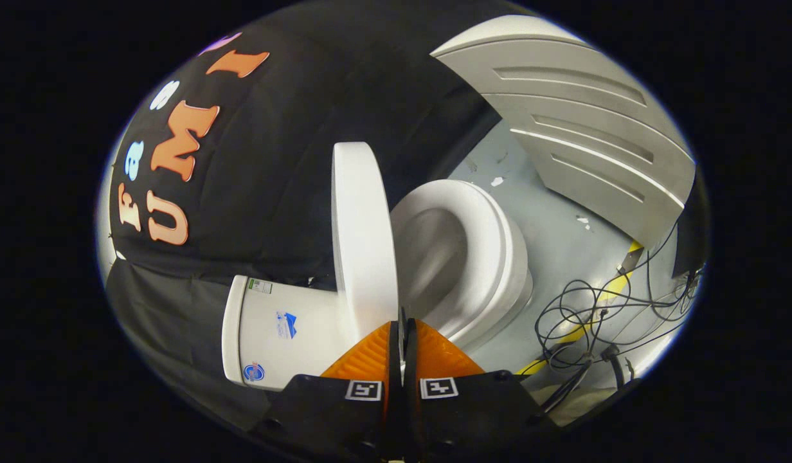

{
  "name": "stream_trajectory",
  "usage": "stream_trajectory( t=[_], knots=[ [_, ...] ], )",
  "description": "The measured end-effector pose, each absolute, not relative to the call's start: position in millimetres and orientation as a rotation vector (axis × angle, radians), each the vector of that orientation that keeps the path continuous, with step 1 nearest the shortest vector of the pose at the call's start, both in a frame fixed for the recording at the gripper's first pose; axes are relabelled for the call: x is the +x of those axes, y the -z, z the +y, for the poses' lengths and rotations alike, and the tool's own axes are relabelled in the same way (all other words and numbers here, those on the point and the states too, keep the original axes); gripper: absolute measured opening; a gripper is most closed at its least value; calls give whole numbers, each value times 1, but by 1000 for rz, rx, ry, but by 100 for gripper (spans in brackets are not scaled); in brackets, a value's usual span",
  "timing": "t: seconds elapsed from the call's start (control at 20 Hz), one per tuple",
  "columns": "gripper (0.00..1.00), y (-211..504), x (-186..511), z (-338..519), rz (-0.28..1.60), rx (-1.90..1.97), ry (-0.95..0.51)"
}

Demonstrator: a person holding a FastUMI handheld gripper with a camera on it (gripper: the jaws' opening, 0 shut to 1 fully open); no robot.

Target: Open the toilet lid.

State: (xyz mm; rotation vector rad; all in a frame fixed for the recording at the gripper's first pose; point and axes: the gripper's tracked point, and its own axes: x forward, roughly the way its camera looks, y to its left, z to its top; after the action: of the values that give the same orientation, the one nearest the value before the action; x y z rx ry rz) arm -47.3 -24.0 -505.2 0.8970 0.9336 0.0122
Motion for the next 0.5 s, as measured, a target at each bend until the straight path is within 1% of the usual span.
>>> stream_trajectory(
  t=[0.5],
  knots=[
    [8, 448, -42, 23, 888, 776, -64]
  ],
)
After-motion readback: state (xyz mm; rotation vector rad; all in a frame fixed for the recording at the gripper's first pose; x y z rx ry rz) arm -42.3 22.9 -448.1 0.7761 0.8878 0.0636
